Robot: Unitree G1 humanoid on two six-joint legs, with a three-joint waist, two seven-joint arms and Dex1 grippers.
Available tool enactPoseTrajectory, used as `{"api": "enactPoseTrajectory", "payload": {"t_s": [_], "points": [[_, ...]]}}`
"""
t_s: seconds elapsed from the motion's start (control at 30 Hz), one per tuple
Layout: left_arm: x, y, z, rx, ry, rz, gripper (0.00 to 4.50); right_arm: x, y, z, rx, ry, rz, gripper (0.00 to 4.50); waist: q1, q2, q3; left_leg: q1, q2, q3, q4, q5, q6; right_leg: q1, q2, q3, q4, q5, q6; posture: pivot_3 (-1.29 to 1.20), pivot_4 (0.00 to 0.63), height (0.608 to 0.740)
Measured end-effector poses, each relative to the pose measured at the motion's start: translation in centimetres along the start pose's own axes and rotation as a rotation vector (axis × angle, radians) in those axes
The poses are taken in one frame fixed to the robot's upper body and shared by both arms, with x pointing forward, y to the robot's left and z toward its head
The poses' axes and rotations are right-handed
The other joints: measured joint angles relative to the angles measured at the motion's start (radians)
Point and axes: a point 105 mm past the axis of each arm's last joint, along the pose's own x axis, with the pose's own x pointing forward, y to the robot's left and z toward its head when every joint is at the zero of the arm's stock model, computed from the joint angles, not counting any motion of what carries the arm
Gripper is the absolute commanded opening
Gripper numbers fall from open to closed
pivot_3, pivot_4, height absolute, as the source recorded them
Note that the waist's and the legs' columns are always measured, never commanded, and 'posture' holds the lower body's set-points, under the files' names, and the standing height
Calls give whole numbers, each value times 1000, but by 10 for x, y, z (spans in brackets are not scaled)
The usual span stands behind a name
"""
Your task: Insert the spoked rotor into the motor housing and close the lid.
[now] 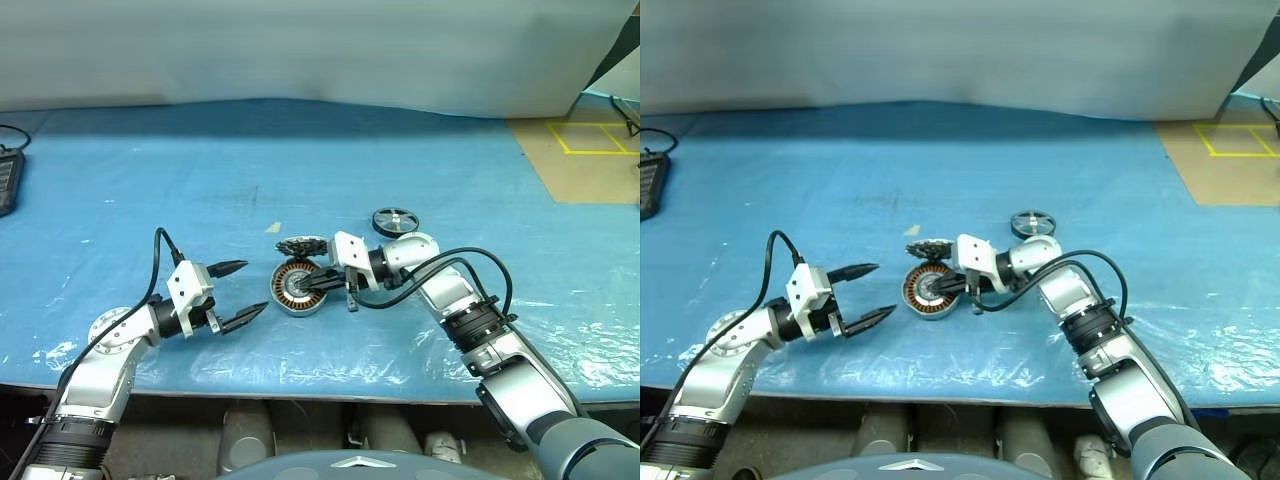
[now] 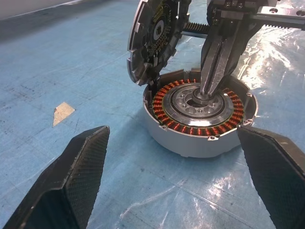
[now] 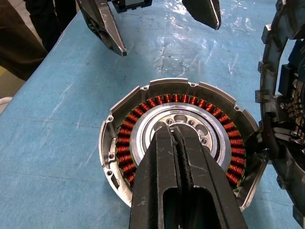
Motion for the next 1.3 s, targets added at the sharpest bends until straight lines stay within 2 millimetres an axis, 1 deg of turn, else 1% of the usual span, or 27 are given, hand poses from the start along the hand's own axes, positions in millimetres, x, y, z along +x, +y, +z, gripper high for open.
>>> {"api": "enactPoseTrajectory", "payload": {"t_s": [0.1, 0.2, 0.37, 0.6, 0.87, 1.3], "points": [[0, 0, 0, -1, 0, 0, 4500, -6, 0, 0, -10, 14, 0, 49, 0, 0, 0, 0, 0, 0, 0, 0, 0, 0, 0, 0, 0, 0, 0, 0, 150, 740], [0, 0, 0, -2, 0, 0, 4500, -12, -2, 4, -27, 14, -9, 49, 0, 0, 0, 0, 0, 0, 0, 0, 0, 0, 0, 0, 0, 0, 0, 0, 150, 740], [1, -1, 0, -6, -3, -2, 4500, -14, -1, 7, -45, 16, -1, 49, 0, 0, 0, 0, 0, 0, 0, 0, 0, 0, 0, 0, 0, 0, 0, 0, 150, 740], [2, -2, 0, -7, -2, -1, 4500, -14, 2, 4, -31, 20, 6, 49, 0, 0, 0, 0, 0, 0, 0, 0, 0, 0, 0, 0, 0, 0, 0, 0, 150, 740], [2, -1, 2, -3, -5, 5, 4500, -9, 5, -4, -1, 28, 18, 49, 0, 0, 0, 0, 0, 0, 0, 0, 0, 0, 0, 0, 0, 0, 0, 0, 150, 740], [2, -1, 2, -5, -4, 5, 4500, -5, 5, -2, -7, 16, 20, 49, 0, 0, 0, 0, 0, 0, 0, 0, 0, 0, 0, 0, 0, 0, 0, 0, 150, 740]]}}
